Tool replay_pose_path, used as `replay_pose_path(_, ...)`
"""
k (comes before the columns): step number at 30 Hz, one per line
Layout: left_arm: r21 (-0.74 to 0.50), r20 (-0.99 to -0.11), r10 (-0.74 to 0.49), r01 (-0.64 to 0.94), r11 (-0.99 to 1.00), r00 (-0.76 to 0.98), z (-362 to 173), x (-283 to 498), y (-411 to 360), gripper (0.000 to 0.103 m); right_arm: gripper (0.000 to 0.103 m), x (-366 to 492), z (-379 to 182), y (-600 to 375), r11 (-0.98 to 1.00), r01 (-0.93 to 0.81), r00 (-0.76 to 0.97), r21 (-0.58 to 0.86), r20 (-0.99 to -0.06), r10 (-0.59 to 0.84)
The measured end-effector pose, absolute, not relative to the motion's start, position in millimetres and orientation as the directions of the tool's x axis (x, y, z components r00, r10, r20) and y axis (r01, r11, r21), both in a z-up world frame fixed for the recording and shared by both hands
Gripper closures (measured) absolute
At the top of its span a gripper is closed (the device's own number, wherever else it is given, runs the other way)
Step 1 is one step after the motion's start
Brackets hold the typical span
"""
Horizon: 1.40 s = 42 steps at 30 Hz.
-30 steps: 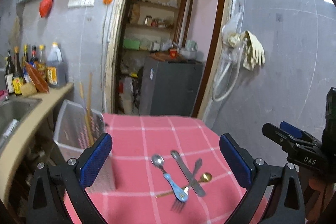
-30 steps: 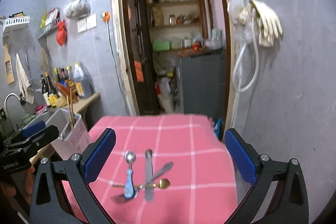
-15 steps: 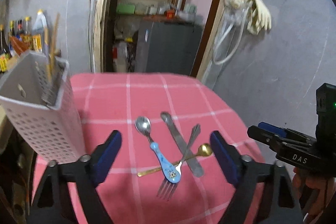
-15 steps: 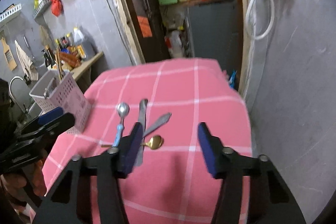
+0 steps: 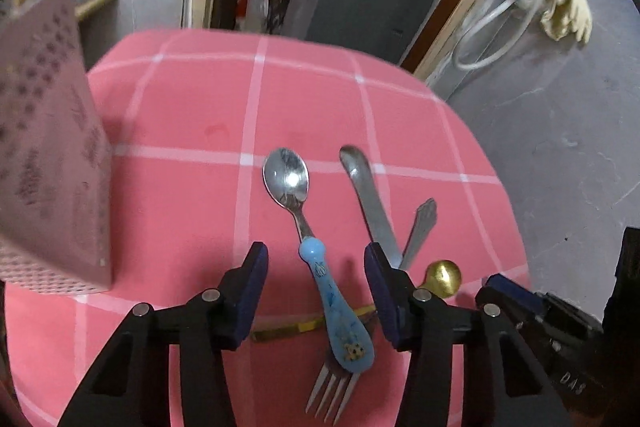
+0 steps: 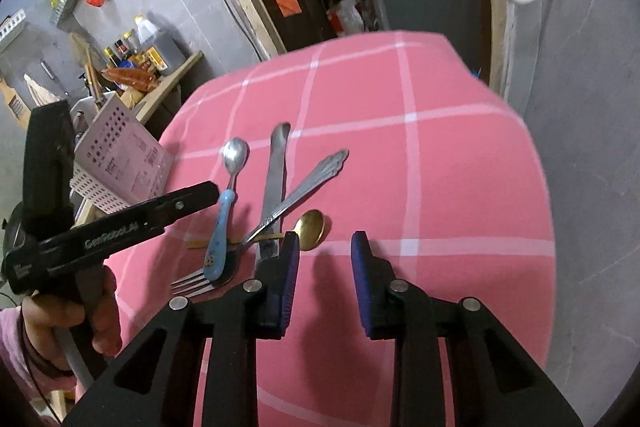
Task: Organize utensils
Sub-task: 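Grasp the blue-handled fork with the left tool while the right tool grasps the gold spoon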
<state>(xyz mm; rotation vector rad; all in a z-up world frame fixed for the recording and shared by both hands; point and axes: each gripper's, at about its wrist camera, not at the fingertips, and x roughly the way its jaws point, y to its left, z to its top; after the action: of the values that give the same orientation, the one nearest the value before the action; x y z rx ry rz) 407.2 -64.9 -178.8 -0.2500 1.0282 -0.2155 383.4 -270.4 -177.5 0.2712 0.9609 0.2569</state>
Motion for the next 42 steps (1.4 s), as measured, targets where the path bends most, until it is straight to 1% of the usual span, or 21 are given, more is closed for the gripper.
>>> replay_pose_path(3, -0.313, -0.842, -0.301, 0.049, 0.949, 0.448, -188.4, 417.1, -67.6, 0.060, 0.079, 389.9, -183.7, -265.4, 0.932, -0.079, 0.528, 0.355, -0.778, 0.341)
replay_pose_path(4, -0.315, -0.850, -0.303, 0.046, 0.948, 0.431, -191.5, 420.1, -68.4, 0.063, 0.079, 391.7, -184.3, -264.2, 0.932, -0.076, 0.525, 0.355, -0.780, 0.340)
replay_pose_path(9, -0.316, -0.858, -0.312, 0.058, 0.947, 0.408, -192.7, 427.9, -71.4, 0.064, 0.081, 406.2, -191.5, -255.0, 0.924, -0.038, 0.497, 0.379, -0.795, 0.347)
replay_pose_path(13, -0.341, -0.863, -0.335, 0.053, 0.939, 0.378, -192.8, 438.6, -67.6, 0.073, 0.082, 411.1, -193.4, -252.4, 0.922, -0.013, 0.484, 0.387, -0.804, 0.345)
replay_pose_path(14, -0.351, -0.864, -0.341, 0.044, 0.935, 0.371, -193.5, 440.5, -66.1, 0.074, 0.083, 411.1, -193.8, -253.1, 0.921, -0.009, 0.482, 0.390, -0.805, 0.345)
replay_pose_path(16, -0.358, -0.868, -0.343, 0.026, 0.933, 0.358, -195.5, 445.0, -64.6, 0.079, 0.089, 411.0, -194.4, -249.5, 0.927, -0.006, 0.481, 0.375, -0.812, 0.331)
replay_pose_path(17, -0.357, -0.872, -0.340, 0.018, 0.934, 0.352, -196.0, 445.2, -64.2, 0.080, 0.089, 410.9, -194.7, -248.0, 0.929, -0.006, 0.479, 0.370, -0.815, 0.327)
replay_pose_path(19, -0.347, -0.883, -0.330, 0.012, 0.938, 0.334, -195.3, 445.3, -66.8, 0.087, 0.090, 410.8, -194.8, -247.5, 0.924, -0.001, 0.472, 0.381, -0.815, 0.337)
replay_pose_path(24, -0.316, -0.913, -0.312, 0.027, 0.948, 0.263, -194.2, 450.8, -75.4, 0.088, 0.090, 410.9, -196.6, -248.6, 0.914, 0.021, 0.456, 0.404, -0.818, 0.351)
replay_pose_path(26, -0.326, -0.917, -0.319, 0.014, 0.945, 0.240, -194.1, 455.5, -75.9, 0.088, 0.092, 411.0, -197.0, -246.6, 0.919, 0.025, 0.456, 0.393, -0.823, 0.339)
replay_pose_path(27, -0.335, -0.917, -0.328, 0.008, 0.942, 0.228, -194.5, 457.6, -75.9, 0.088, 0.098, 411.1, -196.6, -244.6, 0.926, 0.029, 0.457, 0.376, -0.829, 0.322)
replay_pose_path(34, -0.386, -0.895, -0.380, 0.019, 0.922, 0.235, -194.1, 450.7, -75.2, 0.088, 0.100, 399.0, -190.2, -252.4, 0.909, 0.055, 0.502, 0.413, -0.798, 0.332)
replay_pose_path(42, -0.447, -0.867, -0.449, 0.061, 0.893, 0.216, -195.0, 425.0, -72.9, 0.088, 0.101, 374.3, -154.6, -265.2, 0.952, 0.007, 0.576, 0.305, -0.780, 0.246)
